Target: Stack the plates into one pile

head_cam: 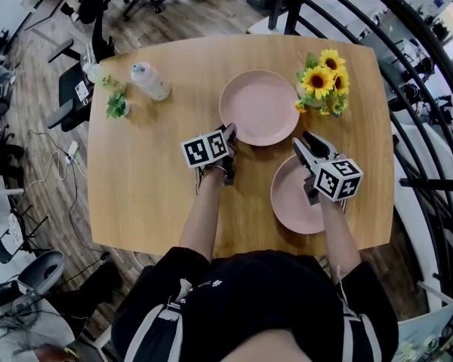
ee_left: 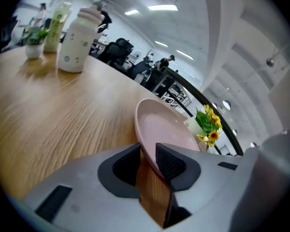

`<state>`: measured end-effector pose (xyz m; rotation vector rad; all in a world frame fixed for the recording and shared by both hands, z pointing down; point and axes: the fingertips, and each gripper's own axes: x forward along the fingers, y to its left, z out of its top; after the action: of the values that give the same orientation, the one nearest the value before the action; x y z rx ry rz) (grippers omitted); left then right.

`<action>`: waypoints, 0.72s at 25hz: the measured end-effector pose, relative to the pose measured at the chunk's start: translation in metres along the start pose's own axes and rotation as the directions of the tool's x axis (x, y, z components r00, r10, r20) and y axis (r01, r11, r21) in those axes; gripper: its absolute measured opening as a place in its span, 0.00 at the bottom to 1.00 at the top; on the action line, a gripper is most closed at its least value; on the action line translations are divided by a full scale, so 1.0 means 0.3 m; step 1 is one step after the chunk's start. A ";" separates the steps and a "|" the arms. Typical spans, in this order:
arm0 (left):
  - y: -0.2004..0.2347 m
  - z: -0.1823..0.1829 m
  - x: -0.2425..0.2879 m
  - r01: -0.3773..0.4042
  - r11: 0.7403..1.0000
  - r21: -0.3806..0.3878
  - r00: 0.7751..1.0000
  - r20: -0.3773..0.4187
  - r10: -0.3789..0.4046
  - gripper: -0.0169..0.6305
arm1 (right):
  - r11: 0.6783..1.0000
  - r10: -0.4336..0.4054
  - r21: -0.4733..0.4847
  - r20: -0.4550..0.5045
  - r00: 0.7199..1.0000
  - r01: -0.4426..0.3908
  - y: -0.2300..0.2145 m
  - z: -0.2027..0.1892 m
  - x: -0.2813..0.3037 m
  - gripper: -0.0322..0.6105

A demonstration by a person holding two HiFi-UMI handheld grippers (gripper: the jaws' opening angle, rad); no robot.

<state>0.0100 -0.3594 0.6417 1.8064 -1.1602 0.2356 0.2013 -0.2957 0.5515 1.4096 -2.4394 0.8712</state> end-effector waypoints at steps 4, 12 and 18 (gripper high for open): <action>0.033 0.012 -0.013 0.020 0.975 -0.221 0.998 0.061 -0.007 0.12 | 1.000 0.007 0.027 -0.003 1.000 -0.007 -0.006 -0.012 -0.006 0.29; 0.046 0.052 -0.064 0.029 0.971 -0.235 0.994 0.108 -0.004 0.09 | 0.998 0.005 0.062 -0.009 1.000 -0.005 -0.015 -0.042 -0.015 0.29; 0.082 0.077 -0.127 0.050 0.956 -0.288 0.989 0.146 -0.008 0.09 | 0.996 0.008 0.084 -0.014 1.000 -0.007 -0.015 -0.055 -0.019 0.29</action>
<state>-0.0367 -0.3569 0.6217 1.5968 -1.1988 -0.0824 0.2061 -0.2839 0.5640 1.4181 -2.4257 0.9929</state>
